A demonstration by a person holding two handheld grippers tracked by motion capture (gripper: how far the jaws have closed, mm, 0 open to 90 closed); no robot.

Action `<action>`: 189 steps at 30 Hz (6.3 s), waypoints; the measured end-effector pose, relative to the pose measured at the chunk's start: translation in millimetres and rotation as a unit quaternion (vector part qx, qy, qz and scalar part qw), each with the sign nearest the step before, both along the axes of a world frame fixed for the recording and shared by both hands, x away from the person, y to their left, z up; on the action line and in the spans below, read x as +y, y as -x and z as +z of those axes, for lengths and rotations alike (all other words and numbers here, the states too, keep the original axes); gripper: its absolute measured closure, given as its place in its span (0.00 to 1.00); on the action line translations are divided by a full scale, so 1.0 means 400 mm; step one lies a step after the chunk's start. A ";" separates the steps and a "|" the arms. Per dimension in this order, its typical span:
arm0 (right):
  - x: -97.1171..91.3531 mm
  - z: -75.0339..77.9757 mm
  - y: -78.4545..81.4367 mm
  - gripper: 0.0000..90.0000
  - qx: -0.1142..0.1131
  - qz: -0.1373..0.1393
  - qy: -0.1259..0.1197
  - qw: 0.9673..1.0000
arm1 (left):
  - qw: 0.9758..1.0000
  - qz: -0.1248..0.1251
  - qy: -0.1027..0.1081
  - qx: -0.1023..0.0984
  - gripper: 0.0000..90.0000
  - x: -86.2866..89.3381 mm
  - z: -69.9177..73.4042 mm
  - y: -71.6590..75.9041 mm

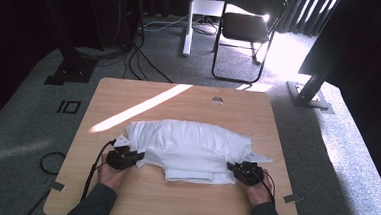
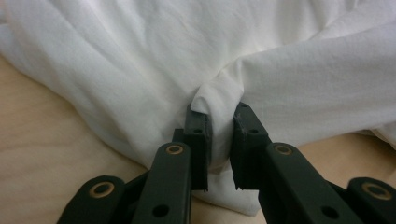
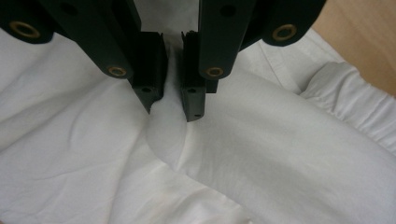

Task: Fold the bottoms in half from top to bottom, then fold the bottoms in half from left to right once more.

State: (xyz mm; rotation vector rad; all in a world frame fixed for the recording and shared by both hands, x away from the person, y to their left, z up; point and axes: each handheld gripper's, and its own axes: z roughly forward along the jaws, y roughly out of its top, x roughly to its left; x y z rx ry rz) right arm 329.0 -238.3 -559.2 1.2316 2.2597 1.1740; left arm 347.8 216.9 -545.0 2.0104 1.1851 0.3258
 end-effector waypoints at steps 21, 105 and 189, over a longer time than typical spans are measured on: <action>0.100 0.189 -0.073 0.34 -0.088 -0.038 -0.055 0.994 | 0.995 -0.022 0.034 -0.088 0.58 -0.122 0.198 -0.070; 0.313 0.087 -0.090 0.36 -0.053 0.034 0.017 0.998 | 0.987 0.098 0.088 -0.091 0.91 0.071 0.178 -0.010; 0.263 0.111 -0.209 0.94 0.015 0.059 -0.080 0.995 | 0.983 -0.162 0.014 -0.089 0.58 -0.409 0.096 0.041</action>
